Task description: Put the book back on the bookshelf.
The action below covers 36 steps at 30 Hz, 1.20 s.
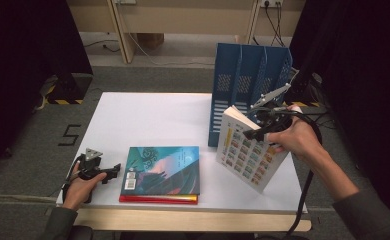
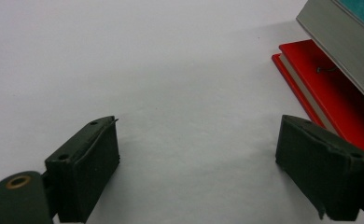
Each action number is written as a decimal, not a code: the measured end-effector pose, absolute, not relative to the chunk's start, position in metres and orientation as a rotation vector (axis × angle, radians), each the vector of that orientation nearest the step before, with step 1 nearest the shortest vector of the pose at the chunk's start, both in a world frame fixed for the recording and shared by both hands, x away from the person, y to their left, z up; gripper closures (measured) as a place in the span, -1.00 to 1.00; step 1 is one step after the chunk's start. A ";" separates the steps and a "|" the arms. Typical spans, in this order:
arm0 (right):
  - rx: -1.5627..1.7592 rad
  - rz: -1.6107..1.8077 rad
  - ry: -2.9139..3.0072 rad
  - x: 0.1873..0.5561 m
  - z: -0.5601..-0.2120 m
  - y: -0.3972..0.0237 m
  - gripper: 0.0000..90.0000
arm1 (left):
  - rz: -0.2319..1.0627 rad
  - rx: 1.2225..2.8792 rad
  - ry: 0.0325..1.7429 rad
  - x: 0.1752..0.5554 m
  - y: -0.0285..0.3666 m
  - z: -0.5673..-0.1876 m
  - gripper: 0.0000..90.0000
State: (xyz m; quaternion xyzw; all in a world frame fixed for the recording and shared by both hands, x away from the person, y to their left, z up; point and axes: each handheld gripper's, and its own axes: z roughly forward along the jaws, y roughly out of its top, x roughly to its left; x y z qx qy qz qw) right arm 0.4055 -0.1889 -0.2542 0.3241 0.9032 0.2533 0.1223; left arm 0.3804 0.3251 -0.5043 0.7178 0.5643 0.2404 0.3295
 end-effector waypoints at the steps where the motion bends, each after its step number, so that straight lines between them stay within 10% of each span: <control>1: 0.936 0.738 2.632 0.406 -0.253 -0.189 0.64 | 0.628 1.877 1.476 0.380 0.325 -0.504 -0.73; 36: 0.954 0.811 2.541 0.424 -0.170 -0.176 0.63 | 0.624 1.878 1.475 0.380 0.325 -0.504 -0.73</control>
